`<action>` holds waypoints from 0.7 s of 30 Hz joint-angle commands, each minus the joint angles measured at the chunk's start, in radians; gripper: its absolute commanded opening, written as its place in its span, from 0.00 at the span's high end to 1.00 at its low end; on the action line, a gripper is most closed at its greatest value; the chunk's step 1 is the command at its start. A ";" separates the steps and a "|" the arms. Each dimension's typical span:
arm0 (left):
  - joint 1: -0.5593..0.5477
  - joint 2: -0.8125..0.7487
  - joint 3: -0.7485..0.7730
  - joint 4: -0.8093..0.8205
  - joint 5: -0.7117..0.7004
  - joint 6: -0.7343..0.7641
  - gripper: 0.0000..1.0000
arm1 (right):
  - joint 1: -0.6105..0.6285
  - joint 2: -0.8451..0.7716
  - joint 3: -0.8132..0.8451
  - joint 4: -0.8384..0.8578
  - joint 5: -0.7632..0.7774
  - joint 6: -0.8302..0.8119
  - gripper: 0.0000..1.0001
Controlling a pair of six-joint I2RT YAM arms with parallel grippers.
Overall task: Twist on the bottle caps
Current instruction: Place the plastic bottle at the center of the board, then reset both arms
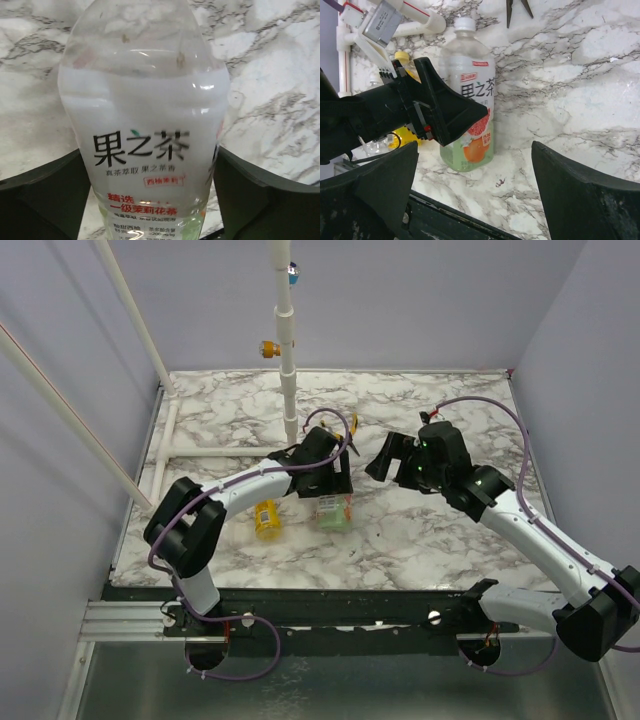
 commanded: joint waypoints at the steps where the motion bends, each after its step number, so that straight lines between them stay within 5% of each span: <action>1: 0.001 0.003 0.013 -0.066 -0.113 0.043 0.02 | 0.005 0.002 -0.020 0.045 0.044 0.014 0.01; 10: 0.005 -0.126 0.060 -0.083 -0.143 0.122 0.02 | 0.005 -0.012 -0.011 0.037 0.053 0.011 0.00; 21: 0.004 -0.373 0.062 -0.120 -0.388 0.115 0.02 | 0.005 -0.054 0.078 0.006 0.061 -0.005 0.00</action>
